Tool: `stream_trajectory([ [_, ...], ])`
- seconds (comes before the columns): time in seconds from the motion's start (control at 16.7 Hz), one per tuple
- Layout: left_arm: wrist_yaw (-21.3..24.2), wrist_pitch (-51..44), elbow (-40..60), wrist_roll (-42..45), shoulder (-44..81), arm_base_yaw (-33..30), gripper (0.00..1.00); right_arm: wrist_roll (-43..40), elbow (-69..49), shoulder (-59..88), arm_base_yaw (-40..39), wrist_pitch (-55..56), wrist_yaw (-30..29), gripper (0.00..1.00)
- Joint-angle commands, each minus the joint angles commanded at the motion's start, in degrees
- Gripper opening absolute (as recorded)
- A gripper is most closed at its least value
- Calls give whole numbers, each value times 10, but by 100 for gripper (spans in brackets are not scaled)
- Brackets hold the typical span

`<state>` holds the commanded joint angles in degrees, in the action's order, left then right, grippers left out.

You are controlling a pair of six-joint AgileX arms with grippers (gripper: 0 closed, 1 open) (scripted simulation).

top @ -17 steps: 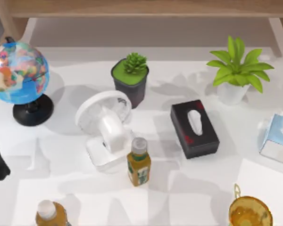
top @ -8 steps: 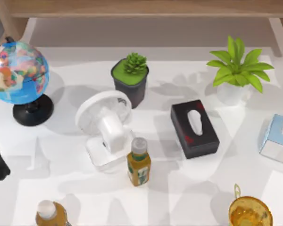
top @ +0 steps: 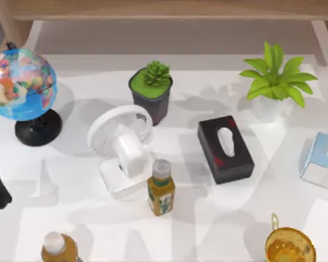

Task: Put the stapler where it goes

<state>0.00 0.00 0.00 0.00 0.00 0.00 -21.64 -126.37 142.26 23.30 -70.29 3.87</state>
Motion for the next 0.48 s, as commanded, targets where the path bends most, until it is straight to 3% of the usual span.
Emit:
stream_trajectory([
  [0.42, 0, 0, 0, 0, 0, 0, 100, 0, 0, 0, 0, 0, 0, 98],
  [0.48, 0, 0, 0, 0, 0, 0, 100, 0, 0, 0, 0, 0, 0, 100],
])
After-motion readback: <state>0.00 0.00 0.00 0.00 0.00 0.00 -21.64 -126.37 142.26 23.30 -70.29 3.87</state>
